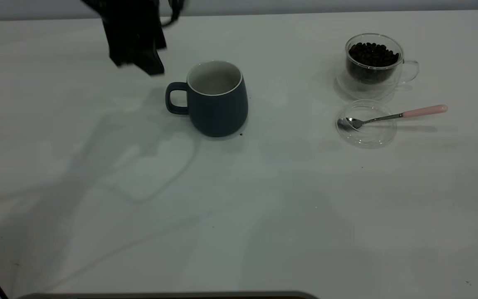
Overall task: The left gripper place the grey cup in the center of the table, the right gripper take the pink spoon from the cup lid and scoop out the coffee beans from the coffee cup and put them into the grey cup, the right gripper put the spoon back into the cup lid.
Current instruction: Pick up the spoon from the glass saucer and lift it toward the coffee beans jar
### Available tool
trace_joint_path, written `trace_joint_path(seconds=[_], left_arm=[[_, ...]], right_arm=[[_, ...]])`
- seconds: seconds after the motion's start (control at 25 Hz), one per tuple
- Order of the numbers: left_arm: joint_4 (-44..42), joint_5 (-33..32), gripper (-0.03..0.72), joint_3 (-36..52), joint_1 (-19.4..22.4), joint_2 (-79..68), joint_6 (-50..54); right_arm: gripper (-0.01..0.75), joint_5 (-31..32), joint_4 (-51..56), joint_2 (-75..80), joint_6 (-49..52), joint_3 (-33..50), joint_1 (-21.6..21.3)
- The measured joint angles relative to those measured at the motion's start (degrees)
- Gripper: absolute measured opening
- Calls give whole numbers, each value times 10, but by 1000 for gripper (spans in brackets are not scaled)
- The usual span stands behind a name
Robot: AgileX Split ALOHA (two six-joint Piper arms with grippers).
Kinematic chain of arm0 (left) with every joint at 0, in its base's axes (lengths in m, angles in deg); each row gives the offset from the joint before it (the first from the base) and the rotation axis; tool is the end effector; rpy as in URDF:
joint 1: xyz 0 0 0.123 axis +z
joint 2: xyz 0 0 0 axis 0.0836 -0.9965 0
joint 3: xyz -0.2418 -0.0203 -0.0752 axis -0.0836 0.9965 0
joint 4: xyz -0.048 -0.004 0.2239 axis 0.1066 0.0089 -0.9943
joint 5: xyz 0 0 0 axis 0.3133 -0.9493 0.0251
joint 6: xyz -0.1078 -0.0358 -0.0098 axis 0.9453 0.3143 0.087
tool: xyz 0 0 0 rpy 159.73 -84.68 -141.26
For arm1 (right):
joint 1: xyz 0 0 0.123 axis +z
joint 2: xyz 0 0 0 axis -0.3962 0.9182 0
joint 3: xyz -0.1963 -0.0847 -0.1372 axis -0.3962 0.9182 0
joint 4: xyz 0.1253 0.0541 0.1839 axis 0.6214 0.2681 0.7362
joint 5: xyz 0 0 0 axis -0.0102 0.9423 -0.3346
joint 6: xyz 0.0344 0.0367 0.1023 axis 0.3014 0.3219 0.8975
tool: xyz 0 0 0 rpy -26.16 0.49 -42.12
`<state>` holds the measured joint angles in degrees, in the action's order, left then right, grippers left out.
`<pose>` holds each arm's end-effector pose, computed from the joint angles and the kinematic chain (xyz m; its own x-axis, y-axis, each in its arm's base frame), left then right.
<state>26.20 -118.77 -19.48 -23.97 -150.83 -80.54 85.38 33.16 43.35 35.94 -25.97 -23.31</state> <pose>0.3965 -0.1510 0.0929 -0.0040 0.9645 -0.2642 0.9287 0.1015 0.3566 0.0294 0.0064 0.2403 -0.5634 -0.0366 -0.8254 -0.0668 0.9978 0.0014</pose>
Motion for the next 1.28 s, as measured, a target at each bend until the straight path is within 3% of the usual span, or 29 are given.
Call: trace_joint_path(seconds=[0.28,0.68,0.92,1.28], left_arm=[[-71,-103,511,1,0,169,247],[-218,-353,511,1,0,425,696],[-255,-373,511,43,0,543,783],[-223,-372,512,300,0,766,798]], right_arm=[[589,0,0,0,1,0,0],[589,0,0,0,0,0,0],[589,0,0,0,0,0,0],[589,0,0,-1,1,0,0]])
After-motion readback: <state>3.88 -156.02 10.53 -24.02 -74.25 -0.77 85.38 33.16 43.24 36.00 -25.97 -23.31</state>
